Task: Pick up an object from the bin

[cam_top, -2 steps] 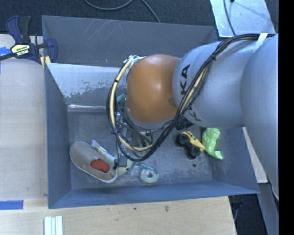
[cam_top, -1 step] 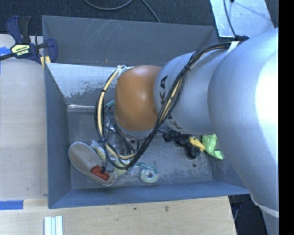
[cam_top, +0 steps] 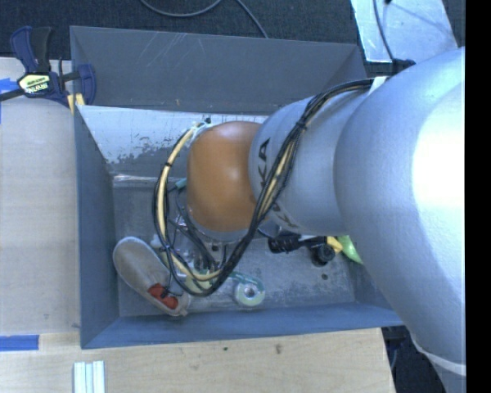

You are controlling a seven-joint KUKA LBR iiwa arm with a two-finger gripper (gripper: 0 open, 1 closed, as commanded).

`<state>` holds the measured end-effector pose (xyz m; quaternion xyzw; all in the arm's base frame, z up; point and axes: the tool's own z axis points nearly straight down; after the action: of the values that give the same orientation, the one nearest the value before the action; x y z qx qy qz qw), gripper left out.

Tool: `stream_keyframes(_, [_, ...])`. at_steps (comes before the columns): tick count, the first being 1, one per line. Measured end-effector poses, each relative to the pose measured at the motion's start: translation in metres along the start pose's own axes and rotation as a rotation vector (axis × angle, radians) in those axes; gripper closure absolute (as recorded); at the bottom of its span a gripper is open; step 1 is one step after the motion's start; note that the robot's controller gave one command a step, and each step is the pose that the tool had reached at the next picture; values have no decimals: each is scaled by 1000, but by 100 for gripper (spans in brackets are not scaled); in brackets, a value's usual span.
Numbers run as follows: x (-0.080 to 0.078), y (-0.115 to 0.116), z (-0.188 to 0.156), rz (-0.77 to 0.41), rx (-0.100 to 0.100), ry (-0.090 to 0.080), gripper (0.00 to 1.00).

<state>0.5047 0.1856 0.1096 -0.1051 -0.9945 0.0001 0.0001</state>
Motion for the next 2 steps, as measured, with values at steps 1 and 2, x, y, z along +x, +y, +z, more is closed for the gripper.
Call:
stream_keyframes(1, [-5,21,-7,151,-3,-6,0])
stream_keyframes(2, [-55,33,36,177,-3,-2,0])
